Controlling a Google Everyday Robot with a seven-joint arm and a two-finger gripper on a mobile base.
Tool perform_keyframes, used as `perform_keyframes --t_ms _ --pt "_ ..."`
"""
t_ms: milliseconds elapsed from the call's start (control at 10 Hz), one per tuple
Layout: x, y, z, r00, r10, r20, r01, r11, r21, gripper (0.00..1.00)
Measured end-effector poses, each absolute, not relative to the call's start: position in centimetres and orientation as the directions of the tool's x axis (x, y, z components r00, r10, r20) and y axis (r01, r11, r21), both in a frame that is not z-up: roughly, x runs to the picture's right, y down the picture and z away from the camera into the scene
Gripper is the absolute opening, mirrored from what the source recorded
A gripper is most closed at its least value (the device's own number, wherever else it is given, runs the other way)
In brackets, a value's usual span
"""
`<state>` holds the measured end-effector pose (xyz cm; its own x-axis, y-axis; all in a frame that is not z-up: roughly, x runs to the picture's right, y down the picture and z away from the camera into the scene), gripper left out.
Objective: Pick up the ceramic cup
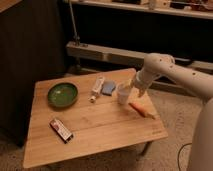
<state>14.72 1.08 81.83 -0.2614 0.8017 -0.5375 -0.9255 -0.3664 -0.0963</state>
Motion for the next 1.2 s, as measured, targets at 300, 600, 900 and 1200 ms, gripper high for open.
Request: perform_keyframes --t_ms 300,600,900,1200 --pt "15.5 1.1 82.5 -0.295 0.795 -0.53 -0.913 -0.398 -0.088 0.65" --pt "15.8 1.1 83.3 -0.332 0.781 -0.529 -0.899 -0.432 -0.074 0.65" --pt "16.6 1.5 84.1 -0.356 0.766 -0.535 -0.882 -0.465 -0.079 0.65" --pt "16.6 1.9 85.0 -0.356 0.76 -0.543 -0.876 -0.474 -0.089 0.65"
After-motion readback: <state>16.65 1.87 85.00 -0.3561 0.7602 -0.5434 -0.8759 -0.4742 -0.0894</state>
